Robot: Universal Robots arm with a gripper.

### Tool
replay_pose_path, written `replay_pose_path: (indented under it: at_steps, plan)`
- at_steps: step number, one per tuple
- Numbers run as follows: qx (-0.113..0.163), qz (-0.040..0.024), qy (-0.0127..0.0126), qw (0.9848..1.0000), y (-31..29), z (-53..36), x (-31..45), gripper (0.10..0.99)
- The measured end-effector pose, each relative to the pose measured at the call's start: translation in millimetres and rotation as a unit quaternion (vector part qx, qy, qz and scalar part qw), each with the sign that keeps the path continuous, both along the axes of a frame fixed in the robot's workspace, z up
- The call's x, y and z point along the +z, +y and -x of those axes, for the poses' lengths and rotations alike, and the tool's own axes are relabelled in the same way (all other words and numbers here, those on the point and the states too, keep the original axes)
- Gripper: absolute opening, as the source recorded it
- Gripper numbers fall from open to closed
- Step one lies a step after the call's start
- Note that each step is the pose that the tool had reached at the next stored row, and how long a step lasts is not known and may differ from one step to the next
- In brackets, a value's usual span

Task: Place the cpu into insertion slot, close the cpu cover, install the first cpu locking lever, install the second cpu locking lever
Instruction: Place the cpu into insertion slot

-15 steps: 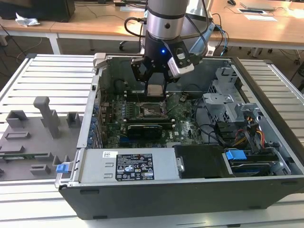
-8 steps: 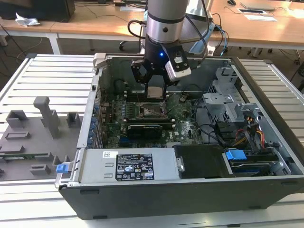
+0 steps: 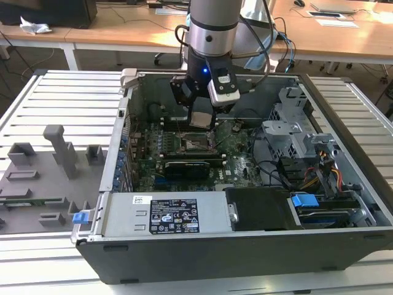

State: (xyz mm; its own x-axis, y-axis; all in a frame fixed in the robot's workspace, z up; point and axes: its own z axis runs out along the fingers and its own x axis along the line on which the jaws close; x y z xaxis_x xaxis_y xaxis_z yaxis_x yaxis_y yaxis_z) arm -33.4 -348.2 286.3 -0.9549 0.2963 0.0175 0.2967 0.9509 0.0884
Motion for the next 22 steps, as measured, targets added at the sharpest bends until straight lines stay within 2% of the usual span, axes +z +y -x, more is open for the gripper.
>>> replay_pose_path:
  at_steps: [2, 5, 12, 14, 15, 16, 17, 21, 22]
  plan:
    - [-0.024, 0.0000, 0.0000, 0.9997, 0.0, 0.0, -0.3, 0.541]
    - [-0.056, -0.0001, 0.0000, 0.9985, 0.0, 0.0, -0.9, 0.541]
    - [-0.115, 0.0002, -0.0001, 0.9933, 0.0, 0.0, -2.7, 0.541]
    - [-0.140, 0.0005, -0.0001, 0.9902, 0.0, 0.0, -3.6, 0.541]
    - [-0.147, 0.0005, -0.0001, 0.9892, 0.0, 0.0, -3.8, 0.541]
    - [-0.158, 0.0007, -0.0001, 0.9875, 0.0, 0.0, -4.2, 0.541]
    - [-0.174, 0.0008, -0.0001, 0.9848, 0.0, 0.0, -4.8, 0.541]
    - [-0.203, 0.0011, -0.0001, 0.9792, 0.0, 0.0, -5.8, 0.541]
    - [-0.213, 0.0012, -0.0001, 0.9770, 0.0, 0.0, -6.2, 0.541]
